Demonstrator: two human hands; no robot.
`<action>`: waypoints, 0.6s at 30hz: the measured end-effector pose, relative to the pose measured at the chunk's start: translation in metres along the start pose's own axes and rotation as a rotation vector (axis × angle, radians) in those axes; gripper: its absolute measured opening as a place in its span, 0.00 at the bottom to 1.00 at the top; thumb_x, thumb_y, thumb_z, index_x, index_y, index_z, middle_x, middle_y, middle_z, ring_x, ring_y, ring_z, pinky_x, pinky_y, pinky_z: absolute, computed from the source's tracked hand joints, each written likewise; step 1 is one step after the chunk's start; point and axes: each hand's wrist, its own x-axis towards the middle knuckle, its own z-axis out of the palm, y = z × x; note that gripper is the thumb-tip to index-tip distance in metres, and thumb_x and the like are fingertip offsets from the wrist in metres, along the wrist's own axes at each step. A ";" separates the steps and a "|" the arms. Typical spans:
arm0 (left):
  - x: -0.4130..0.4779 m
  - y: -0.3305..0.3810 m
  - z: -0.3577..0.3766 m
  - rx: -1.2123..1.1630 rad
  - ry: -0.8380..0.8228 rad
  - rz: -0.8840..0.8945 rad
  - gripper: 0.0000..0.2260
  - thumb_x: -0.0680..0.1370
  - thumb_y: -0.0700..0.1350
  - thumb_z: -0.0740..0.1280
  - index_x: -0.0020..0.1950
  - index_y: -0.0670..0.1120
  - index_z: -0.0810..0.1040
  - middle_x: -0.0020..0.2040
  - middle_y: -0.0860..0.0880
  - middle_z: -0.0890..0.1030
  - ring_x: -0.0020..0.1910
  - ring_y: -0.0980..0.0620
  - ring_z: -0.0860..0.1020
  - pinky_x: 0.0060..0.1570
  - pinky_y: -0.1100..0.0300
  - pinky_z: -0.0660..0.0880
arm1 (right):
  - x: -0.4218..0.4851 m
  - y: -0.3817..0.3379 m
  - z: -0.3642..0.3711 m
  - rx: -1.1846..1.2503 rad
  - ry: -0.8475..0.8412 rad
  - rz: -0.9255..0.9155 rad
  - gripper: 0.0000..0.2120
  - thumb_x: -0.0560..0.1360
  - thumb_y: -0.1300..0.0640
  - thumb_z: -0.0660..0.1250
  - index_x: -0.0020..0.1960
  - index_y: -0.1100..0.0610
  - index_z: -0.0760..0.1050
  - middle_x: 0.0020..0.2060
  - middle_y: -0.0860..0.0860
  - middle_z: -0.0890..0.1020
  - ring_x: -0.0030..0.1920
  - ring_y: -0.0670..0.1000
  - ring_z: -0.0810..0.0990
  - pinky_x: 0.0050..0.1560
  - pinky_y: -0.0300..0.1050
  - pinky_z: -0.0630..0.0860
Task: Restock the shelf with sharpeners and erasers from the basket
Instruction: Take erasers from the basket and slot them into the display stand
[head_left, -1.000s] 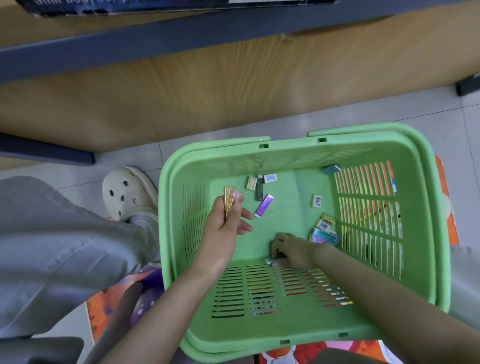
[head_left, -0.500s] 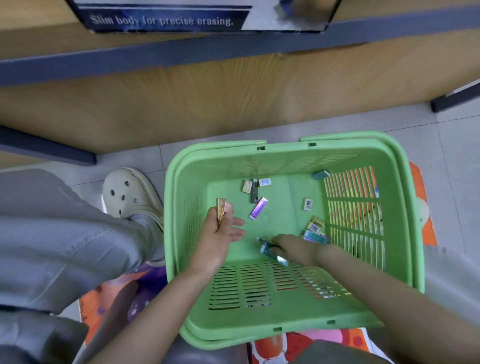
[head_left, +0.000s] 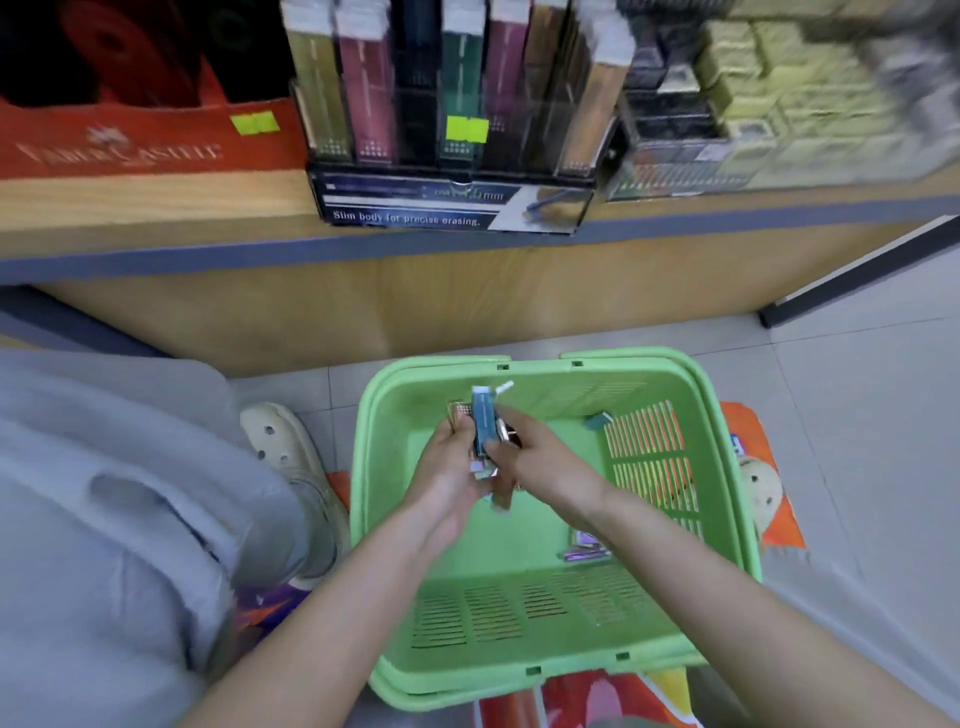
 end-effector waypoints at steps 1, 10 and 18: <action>-0.003 0.006 0.001 0.008 -0.008 0.007 0.15 0.84 0.47 0.52 0.62 0.41 0.72 0.51 0.41 0.80 0.40 0.48 0.77 0.39 0.52 0.80 | -0.004 -0.006 -0.002 -0.100 0.028 -0.038 0.13 0.79 0.65 0.58 0.61 0.55 0.72 0.43 0.49 0.79 0.36 0.44 0.77 0.37 0.32 0.72; -0.034 0.039 0.013 0.168 -0.093 0.110 0.09 0.83 0.42 0.55 0.60 0.44 0.72 0.54 0.42 0.79 0.44 0.48 0.77 0.53 0.47 0.76 | -0.034 -0.037 -0.018 -0.380 0.360 -0.245 0.10 0.72 0.62 0.71 0.54 0.58 0.79 0.40 0.49 0.82 0.34 0.42 0.76 0.37 0.25 0.67; -0.065 0.075 0.017 0.399 -0.180 0.230 0.09 0.84 0.44 0.54 0.62 0.43 0.68 0.49 0.46 0.79 0.41 0.51 0.79 0.48 0.54 0.79 | -0.059 -0.078 -0.032 0.074 0.508 -0.306 0.04 0.74 0.59 0.70 0.43 0.52 0.76 0.33 0.51 0.82 0.30 0.43 0.76 0.31 0.32 0.71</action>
